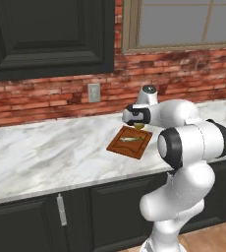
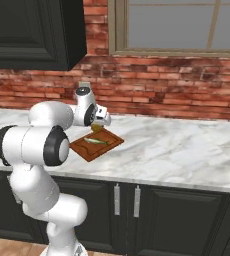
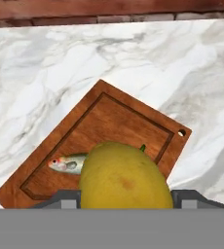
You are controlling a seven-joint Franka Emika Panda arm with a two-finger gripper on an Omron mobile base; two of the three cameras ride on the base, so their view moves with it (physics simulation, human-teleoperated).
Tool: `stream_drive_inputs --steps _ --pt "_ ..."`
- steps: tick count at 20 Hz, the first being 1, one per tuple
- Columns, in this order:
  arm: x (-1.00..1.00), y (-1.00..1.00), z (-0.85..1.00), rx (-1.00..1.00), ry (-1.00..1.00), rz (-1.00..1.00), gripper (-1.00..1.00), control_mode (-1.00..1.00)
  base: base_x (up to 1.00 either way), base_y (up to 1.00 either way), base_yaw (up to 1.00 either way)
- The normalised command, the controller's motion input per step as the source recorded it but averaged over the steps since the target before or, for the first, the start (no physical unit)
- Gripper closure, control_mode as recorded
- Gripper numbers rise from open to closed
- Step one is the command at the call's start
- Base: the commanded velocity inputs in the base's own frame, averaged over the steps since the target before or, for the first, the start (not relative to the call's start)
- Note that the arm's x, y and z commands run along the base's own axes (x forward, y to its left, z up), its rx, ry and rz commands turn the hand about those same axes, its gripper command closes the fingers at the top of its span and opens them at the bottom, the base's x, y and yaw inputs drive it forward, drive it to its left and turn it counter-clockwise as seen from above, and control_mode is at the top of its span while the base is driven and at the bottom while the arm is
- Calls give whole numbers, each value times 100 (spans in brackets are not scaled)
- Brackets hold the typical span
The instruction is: Retrieve a lemon from the fridge and place it on the cutting board with the fish.
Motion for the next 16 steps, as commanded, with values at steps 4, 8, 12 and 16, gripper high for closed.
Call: stream_drive_inputs --steps 4,8,12,16 --pt "43 0 -22 0 12 -5 100 -100 0 0 0" --pt "29 0 -24 0 14 -9 100 -100 0 0 0" --pt "20 0 -27 0 4 -8 100 -100 0 0 0" --pt "12 0 -24 1 0 -3 100 -100 0 0 0"
